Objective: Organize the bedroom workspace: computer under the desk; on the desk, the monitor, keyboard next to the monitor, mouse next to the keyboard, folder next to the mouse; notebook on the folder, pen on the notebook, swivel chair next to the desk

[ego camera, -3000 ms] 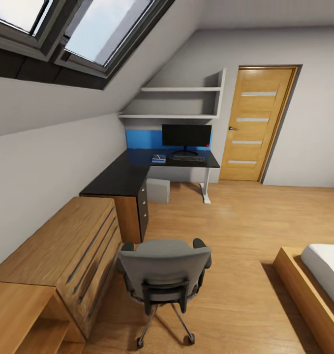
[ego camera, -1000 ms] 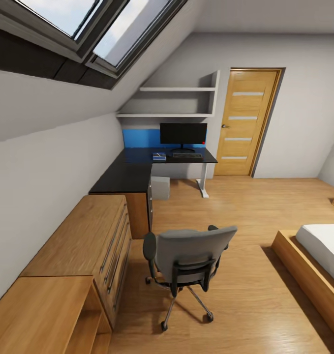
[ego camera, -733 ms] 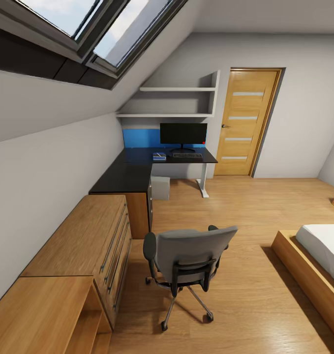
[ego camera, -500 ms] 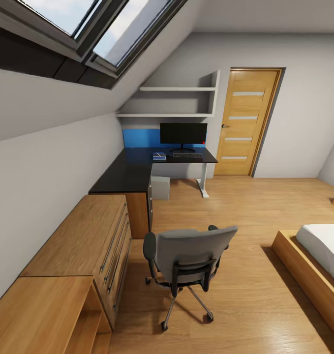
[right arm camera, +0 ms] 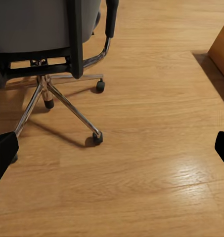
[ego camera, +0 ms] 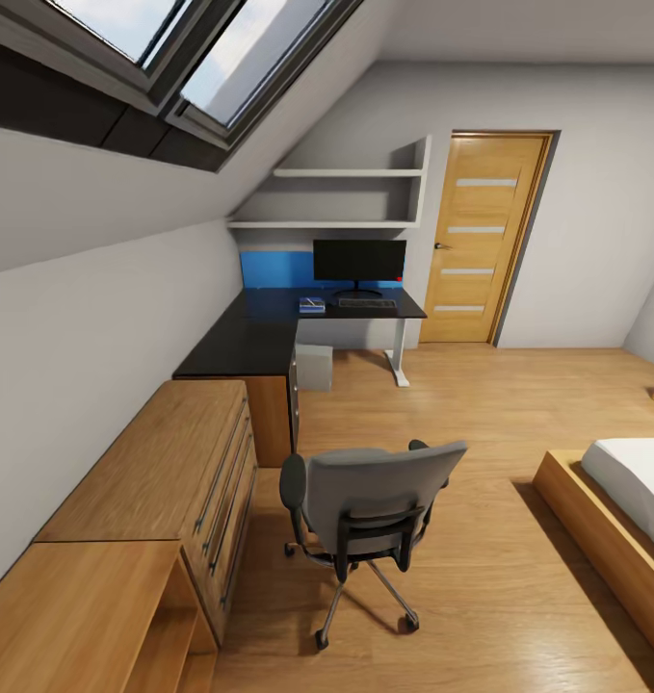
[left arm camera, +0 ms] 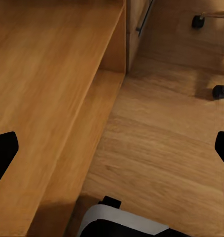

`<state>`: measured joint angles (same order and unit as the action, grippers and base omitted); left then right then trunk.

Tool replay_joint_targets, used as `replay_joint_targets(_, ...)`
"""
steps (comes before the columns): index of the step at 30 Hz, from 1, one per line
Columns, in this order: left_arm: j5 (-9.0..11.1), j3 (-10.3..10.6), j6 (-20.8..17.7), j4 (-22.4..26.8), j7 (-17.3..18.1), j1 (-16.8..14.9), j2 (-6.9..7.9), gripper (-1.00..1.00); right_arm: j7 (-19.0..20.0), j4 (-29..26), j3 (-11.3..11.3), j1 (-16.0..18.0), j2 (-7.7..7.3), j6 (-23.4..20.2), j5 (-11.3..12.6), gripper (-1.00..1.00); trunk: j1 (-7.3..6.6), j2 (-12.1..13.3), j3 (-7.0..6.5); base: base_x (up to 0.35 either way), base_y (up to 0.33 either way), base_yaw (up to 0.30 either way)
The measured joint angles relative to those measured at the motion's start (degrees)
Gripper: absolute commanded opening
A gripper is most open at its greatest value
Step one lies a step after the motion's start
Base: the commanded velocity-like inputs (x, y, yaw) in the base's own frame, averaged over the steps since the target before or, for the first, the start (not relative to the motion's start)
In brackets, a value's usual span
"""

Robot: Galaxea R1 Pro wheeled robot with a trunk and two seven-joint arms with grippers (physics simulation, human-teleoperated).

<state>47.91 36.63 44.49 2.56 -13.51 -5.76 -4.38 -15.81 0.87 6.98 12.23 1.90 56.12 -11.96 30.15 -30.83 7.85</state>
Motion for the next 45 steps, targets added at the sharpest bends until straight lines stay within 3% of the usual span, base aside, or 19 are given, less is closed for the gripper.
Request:
replay_joint_targets(2,-0.1,0.0,-4.5,1.8,0.0,0.0,0.16,1.00,0.0,0.0,0.0,0.0,0.05,0.0,0.0,1.00,0.44,-0.8,0.36,0.000,0.000,0.000)
replay_joint_targets(7,0.0,-0.1,-6.2,2.5,-0.1,0.0,0.22,1.00,0.0,0.0,0.0,0.0,-0.01,0.0,0.0,1.00,1.54,-2.8,1.26,0.000,0.000,0.000)
replay_joint_targets(36,-0.1,-0.1,-7.4,3.1,-0.1,0.0,0.23,1.00,0.1,0.1,-0.1,0.0,0.05,-0.1,0.0,1.00,7.92,-14.5,6.49,0.000,-0.001,0.000)
replay_joint_targets(45,-0.1,-0.1,-7.5,3.2,-0.2,0.0,0.26,1.00,0.1,0.1,-0.1,0.0,0.03,-0.1,-0.1,1.00,9.90,-18.1,8.11,-0.042,-0.192,0.000)
